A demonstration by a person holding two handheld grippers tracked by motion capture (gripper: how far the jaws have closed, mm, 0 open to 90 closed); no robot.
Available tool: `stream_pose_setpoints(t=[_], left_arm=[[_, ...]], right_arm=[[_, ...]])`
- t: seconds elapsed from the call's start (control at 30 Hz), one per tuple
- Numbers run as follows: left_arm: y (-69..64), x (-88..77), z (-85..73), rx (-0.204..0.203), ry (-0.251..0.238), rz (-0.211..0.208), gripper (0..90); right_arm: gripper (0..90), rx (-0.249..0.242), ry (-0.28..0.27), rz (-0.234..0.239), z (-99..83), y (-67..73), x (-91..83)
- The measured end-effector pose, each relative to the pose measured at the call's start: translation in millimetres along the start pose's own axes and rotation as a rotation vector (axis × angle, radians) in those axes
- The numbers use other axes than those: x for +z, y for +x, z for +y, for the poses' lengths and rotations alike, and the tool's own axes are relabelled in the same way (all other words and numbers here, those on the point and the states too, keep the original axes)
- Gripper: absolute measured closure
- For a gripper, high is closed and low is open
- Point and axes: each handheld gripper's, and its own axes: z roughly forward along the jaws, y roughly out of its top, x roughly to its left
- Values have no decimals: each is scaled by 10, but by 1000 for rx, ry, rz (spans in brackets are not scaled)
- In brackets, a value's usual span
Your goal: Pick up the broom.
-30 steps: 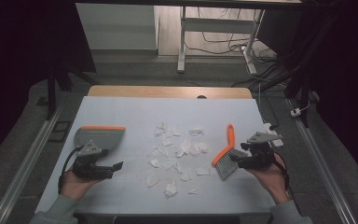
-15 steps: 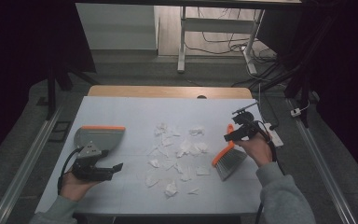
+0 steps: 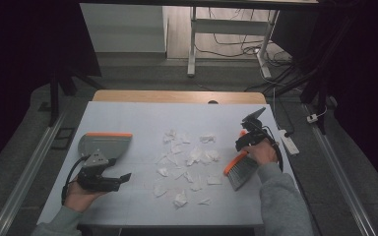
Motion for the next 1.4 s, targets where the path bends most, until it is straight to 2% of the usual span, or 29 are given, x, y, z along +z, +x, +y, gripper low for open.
stream_pose_setpoints(t=[0.3,0.37,0.43,0.47,0.53,0.57,0.67,0.8,0.97,1.1,1.27,1.3,1.33,1.37,1.4], left_arm=[[-16,2,-4,10,3,8,205],[-18,5,-4,11,4,10,204],[-20,9,-5,12,7,10,204],[-21,10,-5,12,7,10,203],[-22,10,-6,14,8,11,203],[-22,9,-6,14,9,11,203],[-28,7,-8,15,8,11,203],[-28,8,-10,16,8,13,203],[-21,11,-11,19,11,18,203],[-17,21,-12,18,16,20,203],[-14,23,-14,17,16,24,203],[-14,23,-14,18,16,25,203],[-14,23,-14,17,16,26,203],[-14,24,-13,18,16,27,204],[-14,26,-11,17,15,28,204]], right_arm=[[426,38,48,-15,7,11,91],[480,53,68,-24,-4,18,147],[499,53,73,-30,-2,21,141],[548,66,70,-28,-8,35,139],[557,69,73,-35,-8,43,136],[603,83,71,-59,-8,65,141],[629,88,70,-75,-7,71,143],[698,101,66,-72,-14,54,136],[702,73,48,-32,-45,-1,122],[703,66,41,46,-76,-92,84],[705,47,-24,145,-139,-209,-52],[705,54,-55,188,-185,-259,-125],[705,54,-55,188,-185,-259,-125],[706,51,-98,231,-240,-308,-204],[706,51,-98,231,-240,-308,-204]])
